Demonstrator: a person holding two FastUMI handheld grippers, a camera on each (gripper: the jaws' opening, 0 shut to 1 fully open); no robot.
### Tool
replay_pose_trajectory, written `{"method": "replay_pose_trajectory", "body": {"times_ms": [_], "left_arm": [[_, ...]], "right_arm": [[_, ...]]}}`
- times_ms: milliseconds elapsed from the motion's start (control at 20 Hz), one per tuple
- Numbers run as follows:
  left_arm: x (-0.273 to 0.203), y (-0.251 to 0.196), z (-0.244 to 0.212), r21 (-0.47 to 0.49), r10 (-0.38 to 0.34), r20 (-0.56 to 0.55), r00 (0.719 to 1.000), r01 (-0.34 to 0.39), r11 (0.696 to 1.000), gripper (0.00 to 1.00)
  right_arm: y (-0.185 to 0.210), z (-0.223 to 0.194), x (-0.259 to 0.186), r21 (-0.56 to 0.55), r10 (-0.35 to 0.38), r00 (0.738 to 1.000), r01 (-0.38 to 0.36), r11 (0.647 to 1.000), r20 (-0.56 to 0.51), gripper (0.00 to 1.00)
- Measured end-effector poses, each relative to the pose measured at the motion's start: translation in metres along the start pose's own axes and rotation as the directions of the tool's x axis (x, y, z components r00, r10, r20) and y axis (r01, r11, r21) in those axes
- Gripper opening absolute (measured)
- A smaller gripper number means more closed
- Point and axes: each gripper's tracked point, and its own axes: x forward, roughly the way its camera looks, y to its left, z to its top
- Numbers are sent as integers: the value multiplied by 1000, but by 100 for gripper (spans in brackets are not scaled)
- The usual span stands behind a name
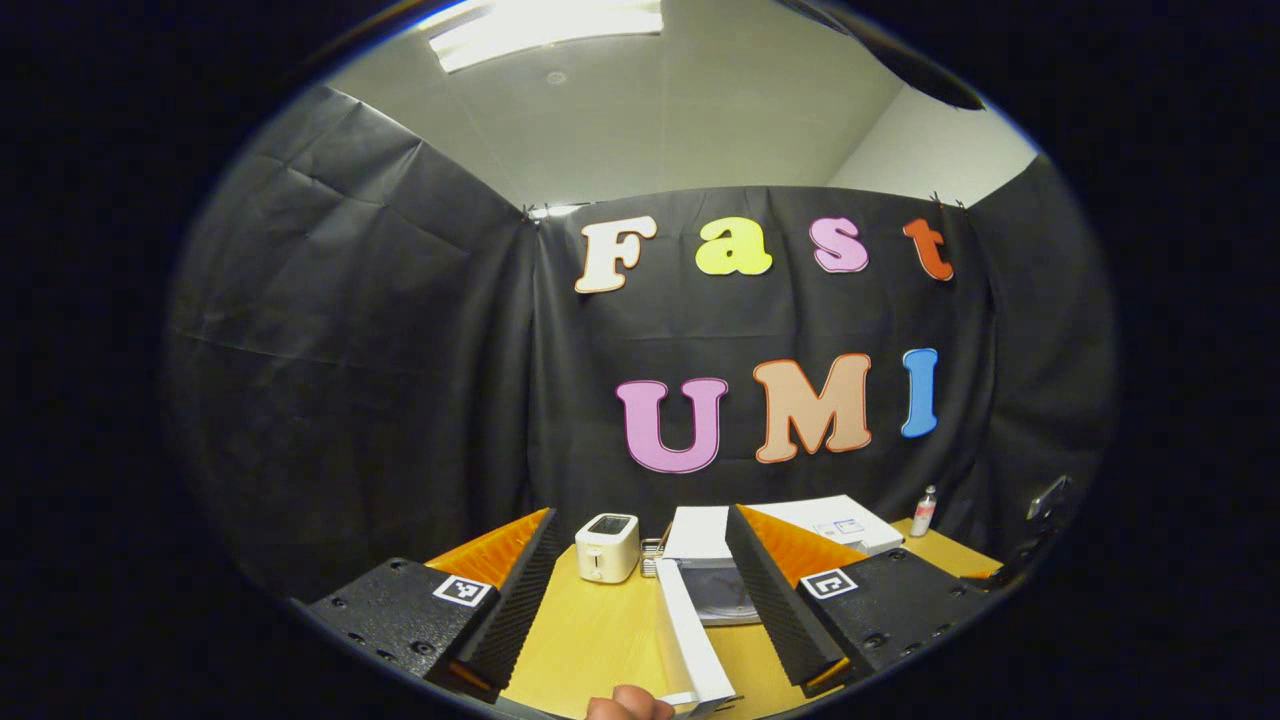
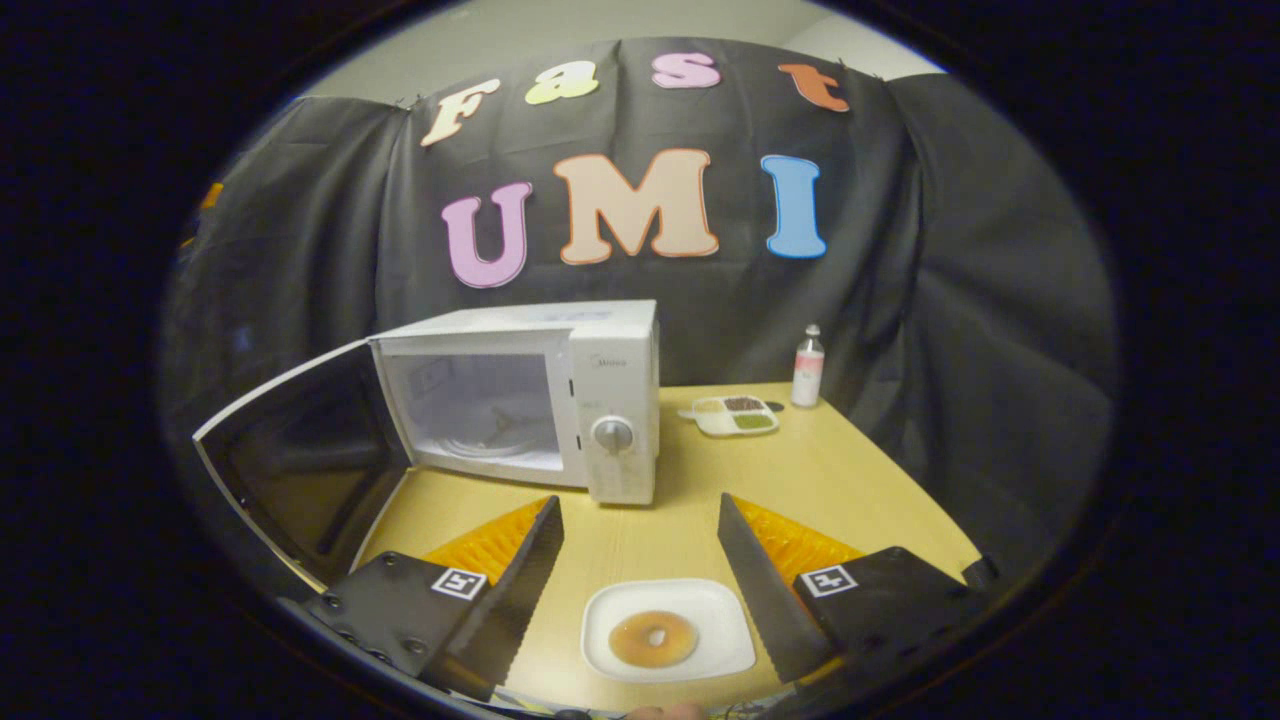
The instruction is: Open the microwave oven with the left hand, put the food in, and close the microwave oven.
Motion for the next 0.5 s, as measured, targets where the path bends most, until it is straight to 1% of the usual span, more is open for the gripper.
{"method": "replay_pose_trajectory", "body": {"times_ms": [150,250,300,350,500], "left_arm": [[-1,-2,12,-8,-2,23,1000,2,1000,96],[1,-4,16,-8,-7,25,1000,7,1000,96],[-1,-5,16,-6,-9,25,1000,10,1000,99],[-1,-6,16,-7,-10,24,1000,10,1000,99],[2,-9,12,-6,-15,8,1000,15,1000,99]], "right_arm": [[-4,-43,6,-47,-11,997,8,999,-78,94],[-10,-74,7,-73,-21,991,11,997,-136,98],[-12,-86,8,-71,-22,987,11,997,-158,98],[-13,-95,9,-69,-27,984,15,997,-177,95],[-13,-120,14,-97,-39,974,18,995,-222,95]]}}
